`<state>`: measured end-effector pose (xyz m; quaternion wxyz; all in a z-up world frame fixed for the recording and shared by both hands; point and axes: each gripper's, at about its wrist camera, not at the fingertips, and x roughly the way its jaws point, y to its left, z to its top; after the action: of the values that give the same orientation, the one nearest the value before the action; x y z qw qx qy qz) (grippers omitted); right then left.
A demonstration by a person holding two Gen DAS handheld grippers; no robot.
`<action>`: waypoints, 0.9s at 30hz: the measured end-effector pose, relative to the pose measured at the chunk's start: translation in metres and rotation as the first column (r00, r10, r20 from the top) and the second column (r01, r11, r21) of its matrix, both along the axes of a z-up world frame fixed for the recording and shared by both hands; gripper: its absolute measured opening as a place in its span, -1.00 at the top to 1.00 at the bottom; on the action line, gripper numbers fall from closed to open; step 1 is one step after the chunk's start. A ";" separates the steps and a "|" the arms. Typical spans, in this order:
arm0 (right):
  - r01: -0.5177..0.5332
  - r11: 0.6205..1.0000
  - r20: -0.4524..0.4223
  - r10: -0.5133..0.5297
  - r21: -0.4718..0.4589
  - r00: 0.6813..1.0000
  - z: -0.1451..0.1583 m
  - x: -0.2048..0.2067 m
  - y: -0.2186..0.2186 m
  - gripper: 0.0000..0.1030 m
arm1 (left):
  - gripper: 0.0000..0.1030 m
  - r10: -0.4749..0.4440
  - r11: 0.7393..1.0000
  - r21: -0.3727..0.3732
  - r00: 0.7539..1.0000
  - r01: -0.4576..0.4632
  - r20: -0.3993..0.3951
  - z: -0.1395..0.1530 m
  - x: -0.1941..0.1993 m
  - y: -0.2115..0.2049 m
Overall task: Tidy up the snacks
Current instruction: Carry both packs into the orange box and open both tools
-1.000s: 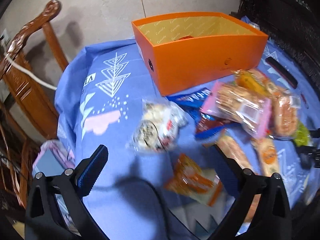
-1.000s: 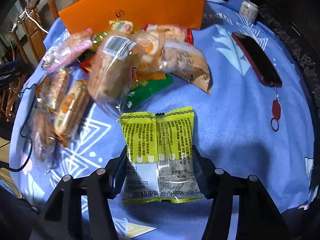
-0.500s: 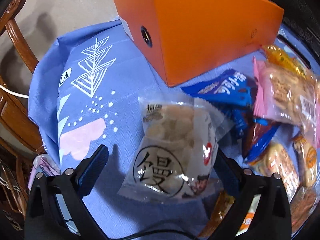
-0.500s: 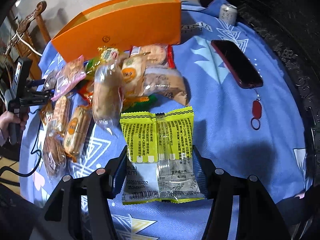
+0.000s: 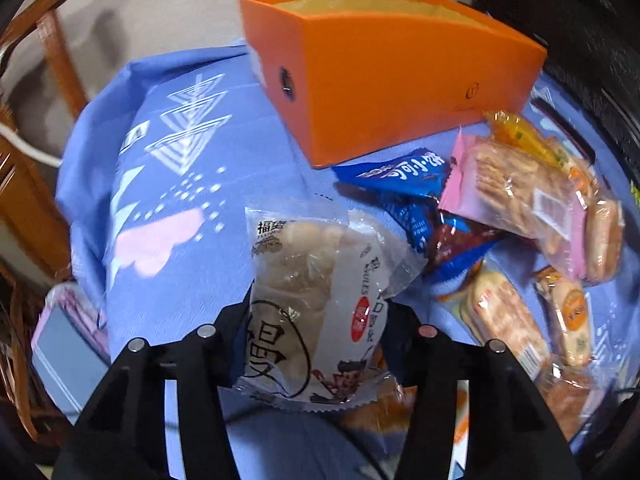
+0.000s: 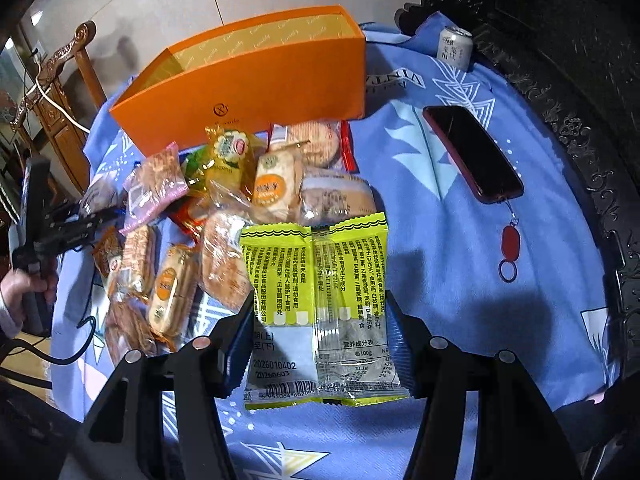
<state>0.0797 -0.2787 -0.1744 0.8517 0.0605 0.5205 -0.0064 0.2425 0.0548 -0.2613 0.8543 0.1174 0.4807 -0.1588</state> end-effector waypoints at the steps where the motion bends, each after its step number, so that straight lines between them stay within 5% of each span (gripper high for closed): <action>1: 0.001 1.000 0.008 -0.001 0.003 1.000 0.004 0.001 0.000 -0.16 | 0.00 0.013 1.000 -0.009 1.000 -0.013 0.006 0.006 -0.007 0.003; 10: -0.030 0.998 0.159 0.021 0.054 0.987 0.059 0.027 0.004 -0.16 | 0.00 0.070 0.994 -0.089 0.991 -0.060 0.116 0.091 -0.020 0.008; 18: -0.101 0.994 0.339 0.085 0.030 0.937 0.118 0.087 0.016 -0.17 | -0.01 0.077 0.981 -0.192 0.975 -0.036 0.209 0.171 0.032 -0.026; 24: -0.125 0.992 0.408 0.117 -0.009 0.905 0.143 0.153 0.023 -0.17 | -0.02 0.064 0.976 -0.216 0.969 -0.012 0.237 0.203 0.086 -0.066; 26: -0.132 0.991 0.419 0.134 -0.033 0.898 0.147 0.177 0.027 -0.18 | -0.10 0.082 0.980 -0.197 0.966 -0.033 0.245 0.211 0.112 -0.079; 27: -0.135 0.990 0.417 0.140 -0.040 0.898 0.149 0.188 0.029 -0.28 | -0.47 0.104 0.982 -0.179 0.964 -0.061 0.244 0.212 0.122 -0.084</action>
<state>0.2674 -0.2502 -0.0252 0.9421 0.0194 0.3285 0.0642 0.3644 -0.0293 -0.0495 0.9214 0.0431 0.3572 -0.1472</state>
